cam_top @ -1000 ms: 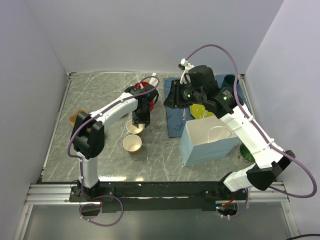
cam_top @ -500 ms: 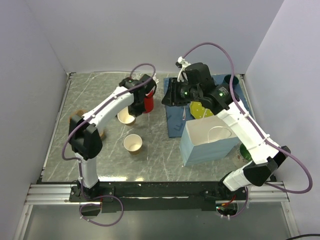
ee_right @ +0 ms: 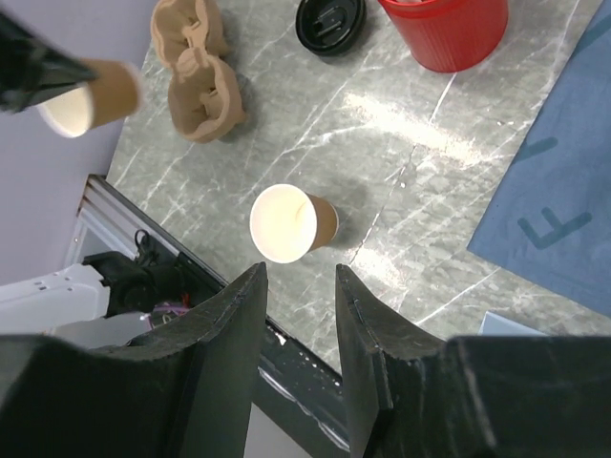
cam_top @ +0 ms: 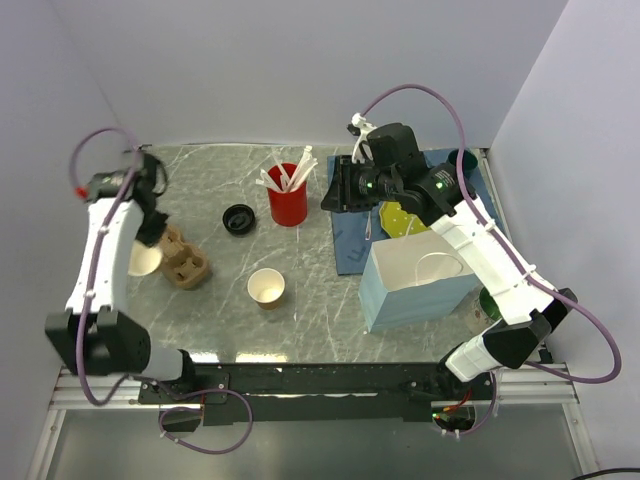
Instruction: Pack the takeout coffee
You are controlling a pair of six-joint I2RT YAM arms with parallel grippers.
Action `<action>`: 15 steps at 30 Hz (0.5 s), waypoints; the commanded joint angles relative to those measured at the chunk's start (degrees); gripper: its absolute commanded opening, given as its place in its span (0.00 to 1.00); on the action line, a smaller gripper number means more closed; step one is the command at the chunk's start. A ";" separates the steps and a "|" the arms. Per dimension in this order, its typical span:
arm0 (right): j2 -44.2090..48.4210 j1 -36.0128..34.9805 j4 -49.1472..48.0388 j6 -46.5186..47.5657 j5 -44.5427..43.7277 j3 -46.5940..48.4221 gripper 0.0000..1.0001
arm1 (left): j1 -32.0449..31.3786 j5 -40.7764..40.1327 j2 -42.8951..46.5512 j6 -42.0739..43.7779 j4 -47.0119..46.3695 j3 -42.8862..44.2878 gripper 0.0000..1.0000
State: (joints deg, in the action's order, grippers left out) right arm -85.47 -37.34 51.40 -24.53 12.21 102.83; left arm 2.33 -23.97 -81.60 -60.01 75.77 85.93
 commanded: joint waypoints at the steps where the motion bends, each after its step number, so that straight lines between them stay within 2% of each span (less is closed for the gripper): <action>1: 0.92 -0.01 0.02 0.36 1.24 0.27 0.43 | 8.98 -3.54 5.75 -4.94 2.72 -5.76 0.01; 5: 1.19 0.08 0.02 0.10 1.42 -0.35 0.44 | 15.24 -0.57 6.63 -5.38 -0.70 -16.56 0.01; 7: 1.18 0.16 0.63 0.54 0.98 0.00 0.44 | 15.51 3.91 8.12 -3.37 -7.71 -22.63 0.01; 13: 0.75 0.16 0.90 1.24 0.71 1.50 0.45 | 15.78 4.37 5.58 -2.22 -11.16 -24.93 0.02; 14: 0.57 0.08 1.07 1.24 0.71 2.02 0.45 | 15.86 4.11 5.14 -2.13 -10.91 -24.85 0.04; 15: 0.40 0.16 1.42 1.42 0.71 2.46 0.45 | 15.95 3.93 4.27 -1.17 -10.82 -24.59 0.10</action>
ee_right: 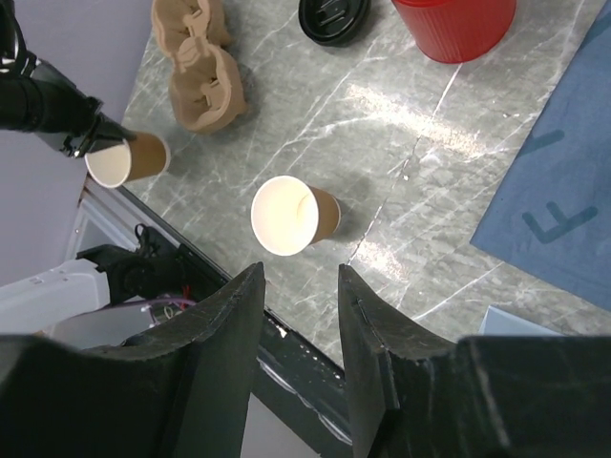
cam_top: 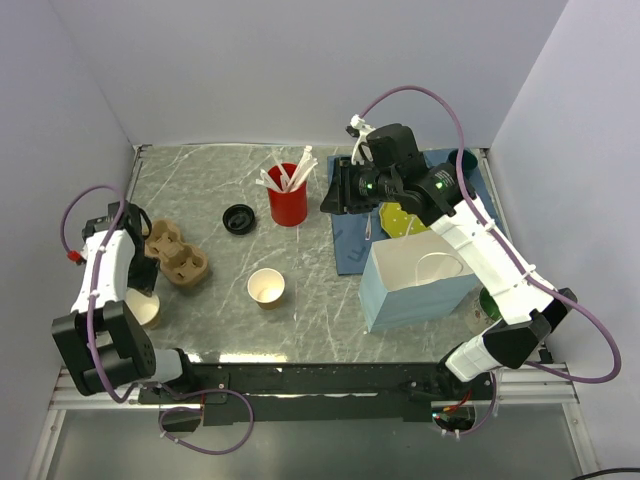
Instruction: Pack the takeout coffee
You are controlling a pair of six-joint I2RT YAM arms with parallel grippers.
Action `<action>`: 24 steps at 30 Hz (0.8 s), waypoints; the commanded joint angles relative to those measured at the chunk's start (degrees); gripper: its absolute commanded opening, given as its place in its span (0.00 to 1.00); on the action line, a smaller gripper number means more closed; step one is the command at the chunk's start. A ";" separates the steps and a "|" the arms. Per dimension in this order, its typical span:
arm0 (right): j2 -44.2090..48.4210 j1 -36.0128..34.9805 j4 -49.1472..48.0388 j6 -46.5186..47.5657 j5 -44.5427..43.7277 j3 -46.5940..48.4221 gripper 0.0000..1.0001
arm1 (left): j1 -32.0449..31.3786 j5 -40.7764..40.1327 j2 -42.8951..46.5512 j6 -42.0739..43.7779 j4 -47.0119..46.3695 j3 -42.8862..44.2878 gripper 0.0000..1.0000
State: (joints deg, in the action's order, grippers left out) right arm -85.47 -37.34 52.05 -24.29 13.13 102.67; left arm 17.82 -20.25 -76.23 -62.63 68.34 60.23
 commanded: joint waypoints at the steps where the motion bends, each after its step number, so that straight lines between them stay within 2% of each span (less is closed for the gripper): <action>1: -0.04 0.16 1.20 1.44 -0.29 3.06 0.45 | 0.46 -0.31 -1.47 1.89 -2.86 1.12 0.14; 2: -0.22 0.08 1.64 1.62 -0.47 3.76 0.45 | 0.37 -0.58 -1.73 1.90 -2.60 1.03 0.16; 3: -0.31 0.16 1.65 2.05 -0.90 3.94 0.45 | 0.37 -0.58 -1.82 2.59 -2.51 0.68 0.24; 6: -0.66 0.16 1.91 2.58 -1.35 4.46 0.45 | 0.63 -3.30 -1.30 1.82 -0.93 1.29 0.54; 8: -1.54 0.17 2.35 2.67 -1.00 5.69 0.45 | 0.72 -4.96 -1.38 1.29 1.17 4.35 0.59; 10: -1.98 0.25 2.88 2.76 -0.82 6.48 0.45 | 0.55 -5.76 -1.82 1.81 3.02 8.04 0.73; 11: -2.15 0.17 2.97 2.67 -0.73 6.92 0.45 | 0.28 -6.03 -2.69 3.90 4.68 13.20 0.75; 13: -2.33 0.25 3.23 2.67 -0.73 7.19 0.45 | -3.30 -8.74 -4.54 4.97 7.06 19.63 0.77; 14: -2.42 0.25 3.40 2.76 -0.65 7.10 0.45 | -5.32 -9.62 -6.81 6.71 7.94 26.19 0.77; 15: -2.25 0.25 3.41 2.93 -0.64 7.02 0.45 | -10.56 -10.42 -8.14 7.52 9.43 29.30 0.77; 17: -2.16 0.17 3.49 2.94 -0.99 7.01 0.45 | -16.04 -8.94 -11.29 12.15 8.66 35.28 0.75; 18: -1.89 0.25 3.49 2.85 -1.26 7.01 0.45 | -20.85 -8.06 -12.18 12.88 7.26 36.35 0.73; 21: -1.02 0.25 2.88 2.85 -2.14 6.93 0.45 | -25.98 -1.84 -14.12 17.26 1.22 36.02 0.72; 23: -0.40 0.17 2.27 3.11 -2.31 6.58 0.45 | -26.52 9.57 -14.39 21.03 -8.19 32.61 0.72; 24: 0.30 0.25 2.18 3.20 -2.84 6.58 0.45 | -26.61 13.62 -14.39 22.71 -11.70 31.11 0.67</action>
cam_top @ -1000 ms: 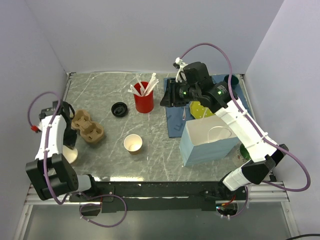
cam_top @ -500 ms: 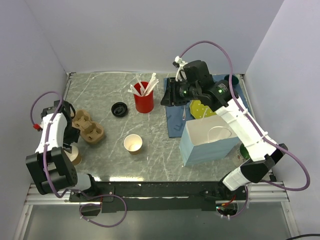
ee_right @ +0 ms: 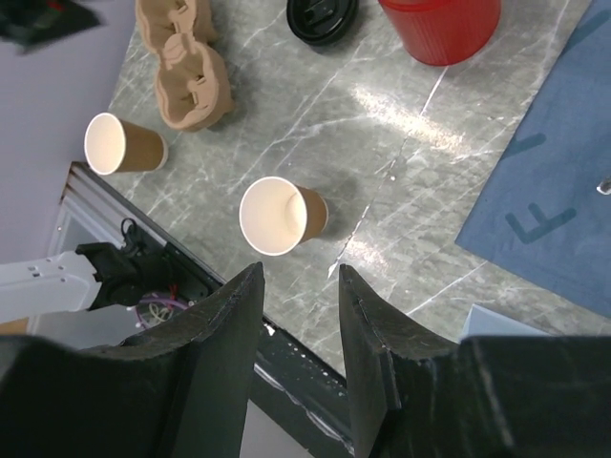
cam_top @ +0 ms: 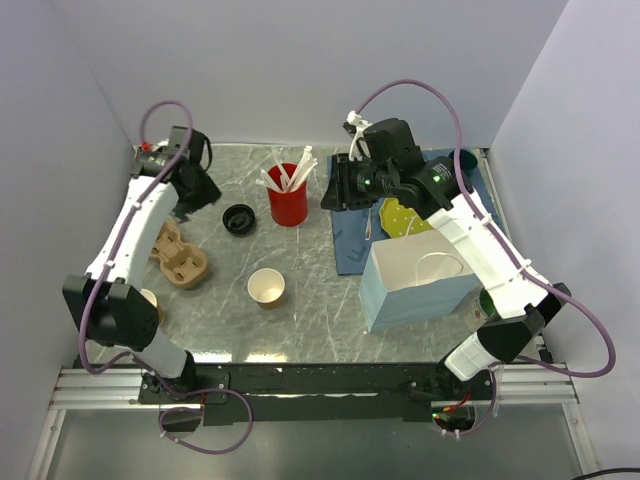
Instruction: Pack the takeout coffee
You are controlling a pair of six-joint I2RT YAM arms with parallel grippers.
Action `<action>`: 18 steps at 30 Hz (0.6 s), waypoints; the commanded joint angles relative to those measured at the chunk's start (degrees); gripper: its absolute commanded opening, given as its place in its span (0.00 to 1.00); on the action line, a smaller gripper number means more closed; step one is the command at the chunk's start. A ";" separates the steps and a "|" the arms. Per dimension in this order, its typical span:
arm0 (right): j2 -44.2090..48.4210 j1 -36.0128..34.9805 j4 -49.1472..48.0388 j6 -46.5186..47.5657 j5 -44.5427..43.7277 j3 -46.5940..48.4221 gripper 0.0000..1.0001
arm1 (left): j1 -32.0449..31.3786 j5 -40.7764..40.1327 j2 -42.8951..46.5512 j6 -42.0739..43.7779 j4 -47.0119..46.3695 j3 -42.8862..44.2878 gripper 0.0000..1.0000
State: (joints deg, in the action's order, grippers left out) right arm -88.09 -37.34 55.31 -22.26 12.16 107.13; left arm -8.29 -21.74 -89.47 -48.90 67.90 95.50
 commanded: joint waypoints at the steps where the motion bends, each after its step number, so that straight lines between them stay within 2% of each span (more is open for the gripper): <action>1: 3.19 0.25 -1.08 1.43 -2.23 1.94 0.45 | -0.58 17.84 -1.40 9.26 -15.04 -5.14 0.66; 4: 4.07 0.17 -0.99 1.96 -3.55 2.03 0.45 | -0.67 18.66 -2.64 9.35 -17.87 -6.20 0.62; 8: 5.21 0.25 -1.08 2.57 -4.78 1.94 0.45 | -0.41 17.70 -4.38 11.29 -22.63 -10.60 0.62; 18: 5.04 0.17 -0.29 2.75 -5.57 2.82 0.45 | 1.00 11.90 -21.00 10.06 -17.89 1.78 0.48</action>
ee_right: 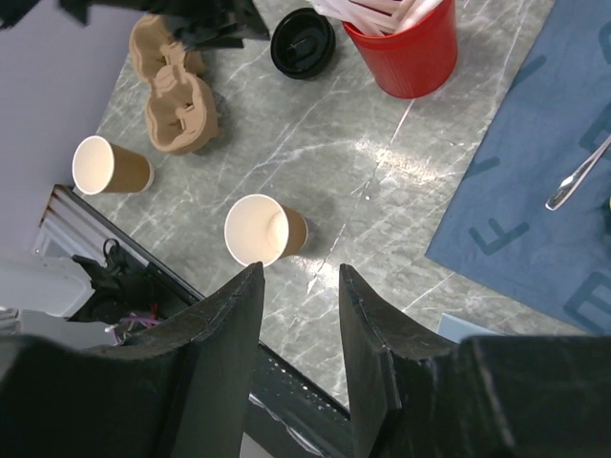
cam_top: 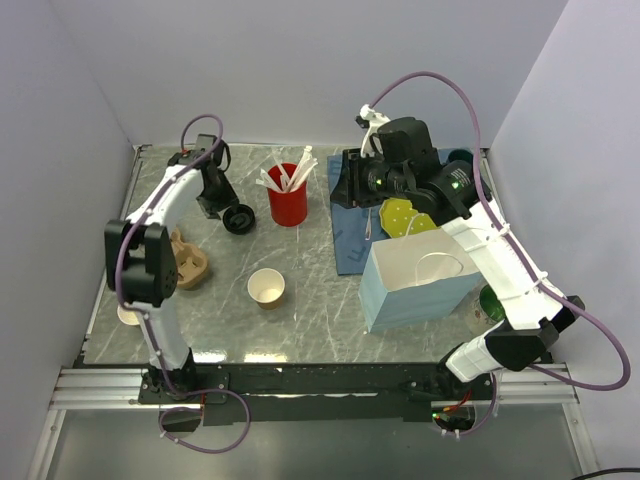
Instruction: Pack the takeout coffee
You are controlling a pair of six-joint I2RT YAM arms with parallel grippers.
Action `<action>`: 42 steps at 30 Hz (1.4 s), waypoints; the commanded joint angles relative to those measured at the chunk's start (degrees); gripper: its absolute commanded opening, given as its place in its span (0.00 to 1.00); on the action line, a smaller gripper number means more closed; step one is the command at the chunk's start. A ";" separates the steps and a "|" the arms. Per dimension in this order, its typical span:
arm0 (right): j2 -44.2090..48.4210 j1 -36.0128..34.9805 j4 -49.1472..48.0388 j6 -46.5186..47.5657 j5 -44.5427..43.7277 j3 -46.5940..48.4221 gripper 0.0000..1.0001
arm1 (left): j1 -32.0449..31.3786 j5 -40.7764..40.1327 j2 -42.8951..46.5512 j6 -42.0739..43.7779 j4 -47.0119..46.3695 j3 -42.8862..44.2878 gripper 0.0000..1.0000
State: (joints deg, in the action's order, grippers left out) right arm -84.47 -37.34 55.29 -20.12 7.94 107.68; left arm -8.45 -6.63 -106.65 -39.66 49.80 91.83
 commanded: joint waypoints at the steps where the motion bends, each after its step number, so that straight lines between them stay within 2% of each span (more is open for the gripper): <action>1: 1.32 0.25 -0.01 0.52 -1.27 2.36 0.45 | 1.50 -2.86 -5.57 1.59 0.30 6.51 0.47; 5: 0.80 0.16 0.87 0.52 -1.79 2.62 0.45 | 4.22 -2.77 -8.40 1.69 1.44 7.92 0.44; 8: 0.18 0.16 1.23 0.43 -1.97 3.15 0.45 | 5.72 -0.14 -8.57 2.48 -1.19 6.17 0.43; 15: -2.89 0.16 2.45 0.26 -1.79 6.31 0.45 | 5.90 5.40 -10.86 5.21 -4.71 5.47 0.43; 21: -5.27 0.08 3.69 0.34 -2.14 9.39 0.45 | 5.90 5.76 -13.32 6.17 -4.63 5.90 0.41; 27: -6.41 0.08 4.13 0.34 -2.49 10.79 0.44 | 5.90 5.67 -15.60 7.14 -3.57 8.01 0.32; 35: -6.33 -0.01 3.16 -0.36 -2.85 9.13 0.44 | 5.90 6.10 -16.13 7.84 -3.04 8.36 0.27; 42: -7.47 -0.27 3.16 -0.62 -2.32 10.09 0.44 | 5.46 6.11 -14.91 7.84 -2.95 7.14 0.29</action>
State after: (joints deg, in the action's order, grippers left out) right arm -91.46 -37.34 59.44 -20.12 6.39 116.05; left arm -2.50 -1.28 -122.85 -32.58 47.03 98.39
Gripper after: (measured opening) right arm 0.444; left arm 0.287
